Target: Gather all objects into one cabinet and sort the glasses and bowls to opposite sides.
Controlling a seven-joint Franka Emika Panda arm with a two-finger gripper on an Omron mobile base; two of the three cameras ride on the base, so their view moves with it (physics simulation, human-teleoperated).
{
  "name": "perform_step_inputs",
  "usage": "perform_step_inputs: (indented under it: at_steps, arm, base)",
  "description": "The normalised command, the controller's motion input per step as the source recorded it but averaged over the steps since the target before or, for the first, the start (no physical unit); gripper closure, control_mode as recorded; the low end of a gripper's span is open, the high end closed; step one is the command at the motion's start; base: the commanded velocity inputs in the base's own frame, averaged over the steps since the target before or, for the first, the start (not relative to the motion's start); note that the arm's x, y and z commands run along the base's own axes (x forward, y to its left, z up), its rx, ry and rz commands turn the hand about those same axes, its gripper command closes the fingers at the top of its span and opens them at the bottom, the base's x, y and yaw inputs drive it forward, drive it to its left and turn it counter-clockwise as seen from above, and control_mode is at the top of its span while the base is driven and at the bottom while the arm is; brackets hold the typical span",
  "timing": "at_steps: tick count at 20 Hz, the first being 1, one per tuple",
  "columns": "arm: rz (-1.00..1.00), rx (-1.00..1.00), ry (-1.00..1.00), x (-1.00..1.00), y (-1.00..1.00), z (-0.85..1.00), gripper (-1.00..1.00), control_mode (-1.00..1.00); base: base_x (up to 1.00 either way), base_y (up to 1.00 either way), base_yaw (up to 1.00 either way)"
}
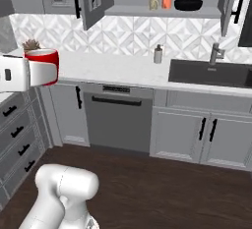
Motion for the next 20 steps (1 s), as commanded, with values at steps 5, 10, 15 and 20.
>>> perform_step_inputs:
  at_steps: [5,10,15,20]
  arm:
    - [0.00,0.00,0.00,0.00,0.00,0.00,1.00,1.00]
    - [0.00,0.00,0.00,0.00,0.00,0.00,1.00,1.00]
    - [0.00,0.00,0.00,0.00,0.00,0.00,1.00,1.00]
    - [0.00,0.00,0.00,0.00,0.00,0.00,1.00,1.00]
  base:
    - [1.00,-0.07,-0.11]
    - [0.96,-0.08,-0.08]
    - [0.85,-0.16,-0.07]
    - [0.68,-0.23,-0.04]
